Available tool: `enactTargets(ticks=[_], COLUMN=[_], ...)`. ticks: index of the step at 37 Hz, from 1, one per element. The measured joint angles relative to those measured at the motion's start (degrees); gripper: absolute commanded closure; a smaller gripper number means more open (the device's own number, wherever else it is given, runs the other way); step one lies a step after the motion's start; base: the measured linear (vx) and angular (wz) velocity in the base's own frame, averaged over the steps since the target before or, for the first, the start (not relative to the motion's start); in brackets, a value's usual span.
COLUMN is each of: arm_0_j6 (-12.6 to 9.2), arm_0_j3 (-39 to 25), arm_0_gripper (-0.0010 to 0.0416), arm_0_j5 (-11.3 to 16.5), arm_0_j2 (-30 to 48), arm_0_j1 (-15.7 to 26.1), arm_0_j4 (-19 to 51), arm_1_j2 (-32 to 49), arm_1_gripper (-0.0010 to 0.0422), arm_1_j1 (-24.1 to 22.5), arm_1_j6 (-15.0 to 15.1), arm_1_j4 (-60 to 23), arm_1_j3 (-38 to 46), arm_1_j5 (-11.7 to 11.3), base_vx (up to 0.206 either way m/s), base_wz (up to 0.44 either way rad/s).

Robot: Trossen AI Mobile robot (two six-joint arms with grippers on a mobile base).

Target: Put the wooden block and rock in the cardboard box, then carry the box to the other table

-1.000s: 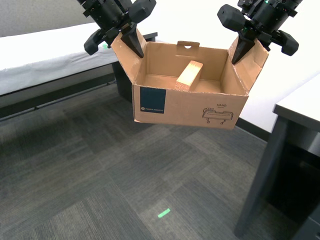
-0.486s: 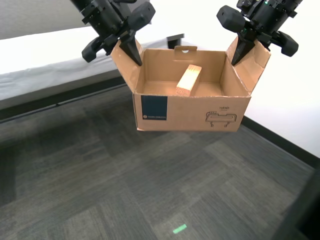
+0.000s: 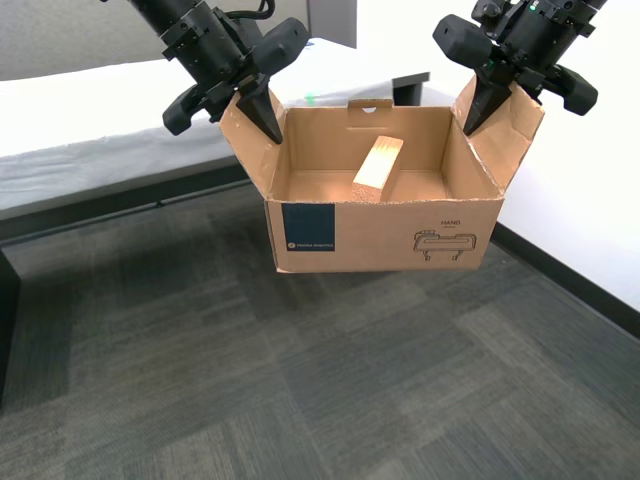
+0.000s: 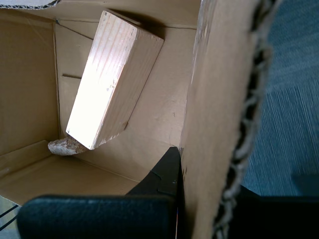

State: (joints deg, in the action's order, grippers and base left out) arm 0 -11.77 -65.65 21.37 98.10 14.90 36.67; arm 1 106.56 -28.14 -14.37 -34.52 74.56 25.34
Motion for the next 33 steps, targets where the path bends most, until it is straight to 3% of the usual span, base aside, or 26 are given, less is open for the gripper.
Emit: enactTargets(ticks=[11,19,33], arm_0_j6=[2.05,2.08,2.36], arm_0_j3=[0.00,0.00,0.00], arm_0_gripper=[0.0407,0.0407,0.0407], arm_0_j5=[-0.22,-0.44,-0.61], arm_0_j2=[0.00,0.00,0.00], arm_0_j1=[0.00,-0.02,-0.02], arm_0_j4=[-0.02,0.24,0.20], arm_1_j2=[0.02,0.02,0.00], arm_1_gripper=[0.0413,0.0413,0.0413], arm_1_j1=[-0.04,-0.20,-0.24], arm_1_j6=[0.50,-0.28,-1.81], arm_1_j4=[3.74,4.61,4.50], arm_1_j3=[-0.04,-0.07,-0.02], arm_1_j5=[-0.02,1.92,2.01], base_vx=[0.164,0.171,0.177], base_wz=[0.063,0.110,0.151])
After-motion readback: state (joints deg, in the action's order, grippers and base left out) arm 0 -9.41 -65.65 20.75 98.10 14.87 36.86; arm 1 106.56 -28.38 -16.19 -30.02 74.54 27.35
